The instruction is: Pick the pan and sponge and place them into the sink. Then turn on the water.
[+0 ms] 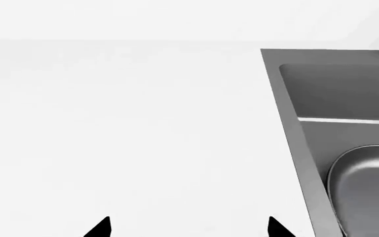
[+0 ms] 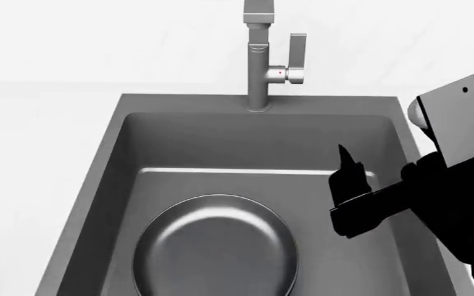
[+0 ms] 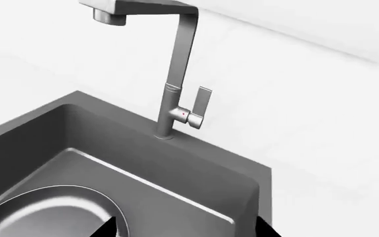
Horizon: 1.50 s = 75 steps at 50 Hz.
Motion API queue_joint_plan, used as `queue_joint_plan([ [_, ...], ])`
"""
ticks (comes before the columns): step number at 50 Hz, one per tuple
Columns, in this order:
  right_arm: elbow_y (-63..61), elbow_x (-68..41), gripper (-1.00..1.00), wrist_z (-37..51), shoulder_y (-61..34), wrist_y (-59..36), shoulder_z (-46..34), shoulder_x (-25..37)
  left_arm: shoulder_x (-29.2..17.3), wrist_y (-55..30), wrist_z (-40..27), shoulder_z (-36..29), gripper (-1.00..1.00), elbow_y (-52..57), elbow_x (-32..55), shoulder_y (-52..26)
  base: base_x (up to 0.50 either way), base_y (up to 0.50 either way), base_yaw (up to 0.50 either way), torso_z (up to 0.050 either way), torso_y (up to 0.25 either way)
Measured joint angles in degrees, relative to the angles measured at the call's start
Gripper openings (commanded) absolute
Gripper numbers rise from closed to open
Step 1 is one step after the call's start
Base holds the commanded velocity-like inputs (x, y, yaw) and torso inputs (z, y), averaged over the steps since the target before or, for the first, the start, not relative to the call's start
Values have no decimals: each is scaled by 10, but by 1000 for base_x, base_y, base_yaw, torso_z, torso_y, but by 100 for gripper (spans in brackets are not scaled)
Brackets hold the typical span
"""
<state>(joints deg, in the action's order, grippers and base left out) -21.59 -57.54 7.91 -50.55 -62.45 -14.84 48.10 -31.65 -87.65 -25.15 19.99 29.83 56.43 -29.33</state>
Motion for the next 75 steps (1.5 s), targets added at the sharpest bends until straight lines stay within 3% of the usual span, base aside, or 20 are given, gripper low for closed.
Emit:
queue_joint_plan([
  [11,6,18,100,-1,11,21,-5,1,-17,-9,-155,26,100,-1,166,53,0,0,0,0,0],
  [24,5,19,100,4,18,27,-4,3,-31,7,-215,30,100,-6,235,92,0,0,0,0,0],
  [67,22,32,100,-9,45,49,-25,-4,-5,167,-156,-101,100,-99,70,89,0,0,0,0,0],
  [68,22,32,100,-9,45,49,-25,-4,-5,170,-155,-101,-100,-100,68,90,0,0,0,0,0],
  [75,21,32,100,-9,46,51,-25,-3,-5,180,-144,-105,-100,-107,52,88,0,0,0,0,0],
])
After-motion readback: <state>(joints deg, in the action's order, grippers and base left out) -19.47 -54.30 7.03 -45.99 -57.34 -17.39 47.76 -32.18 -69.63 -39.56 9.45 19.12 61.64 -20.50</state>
